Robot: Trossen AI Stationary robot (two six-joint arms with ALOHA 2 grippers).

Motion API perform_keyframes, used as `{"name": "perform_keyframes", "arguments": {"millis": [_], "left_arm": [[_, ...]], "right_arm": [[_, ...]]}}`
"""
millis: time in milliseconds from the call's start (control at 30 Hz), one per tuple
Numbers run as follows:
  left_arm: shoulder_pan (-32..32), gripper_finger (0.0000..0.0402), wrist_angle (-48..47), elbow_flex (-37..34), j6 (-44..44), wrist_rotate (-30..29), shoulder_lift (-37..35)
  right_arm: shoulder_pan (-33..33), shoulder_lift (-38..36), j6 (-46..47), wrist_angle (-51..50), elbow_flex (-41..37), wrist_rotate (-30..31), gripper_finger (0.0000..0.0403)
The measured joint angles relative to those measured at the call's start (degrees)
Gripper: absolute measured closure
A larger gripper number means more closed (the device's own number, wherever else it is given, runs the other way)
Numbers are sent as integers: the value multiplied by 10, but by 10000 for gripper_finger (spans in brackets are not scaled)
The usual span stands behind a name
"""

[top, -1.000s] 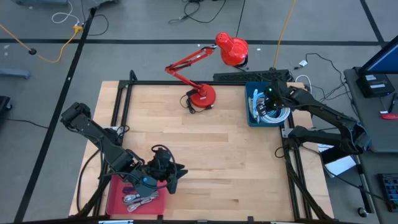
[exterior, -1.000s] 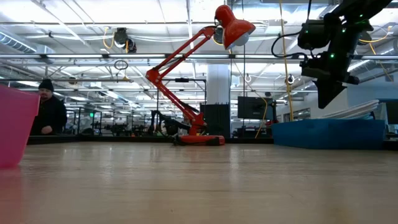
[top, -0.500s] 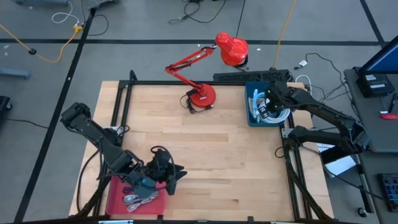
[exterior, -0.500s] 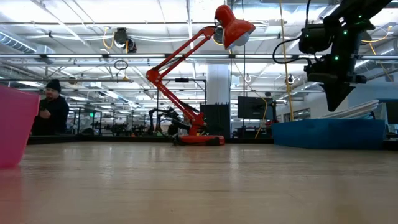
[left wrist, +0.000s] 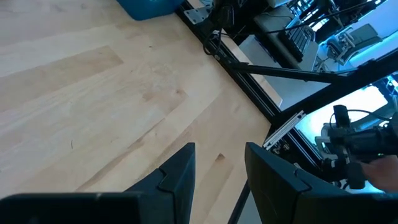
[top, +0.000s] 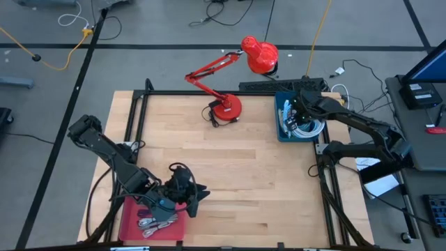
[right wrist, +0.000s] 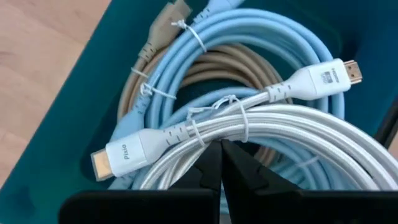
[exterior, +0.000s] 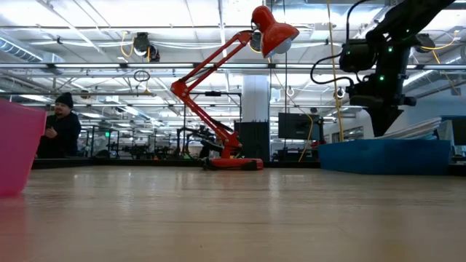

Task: Sort cables
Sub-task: Adjust the usb cables in the blue bin

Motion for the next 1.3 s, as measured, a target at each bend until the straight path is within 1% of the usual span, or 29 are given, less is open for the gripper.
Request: {"name": "perform_keyframes", "arguments": {"millis": [167, 267, 633, 733, 867, 933, 1133, 1233, 1300], "left_arm": [[-1, 261, 0, 0, -5, 0, 0], [-1, 261, 1, 0, -5, 0, 0], [-1, 261, 1, 0, -10, 0, 0], [-1, 261, 1, 0, -11, 0, 0], [-1, 261, -1, 0, -11, 0, 0], [-1, 261, -5, 0, -11, 0, 0], [1, 261, -19, 0, -11, 0, 0], [2, 261, -19, 0, -11, 0, 0], [2, 261, -18, 0, -11, 0, 0]], "right_arm": [[0, 18, -5, 29, 0, 1, 403], [0, 25, -16, 50, 0, 13, 403], [0, 27, -46, 120, 0, 12, 403], [0, 26, -37, 105, 0, 11, 403], [0, 12, -19, 25, 0, 11, 403], [0, 1, -19, 1, 0, 12, 403], [0, -11, -27, 8, -2, 15, 403], [0, -6, -23, 36, -24, 14, 403], [0, 5, -21, 36, -33, 12, 403]]}}
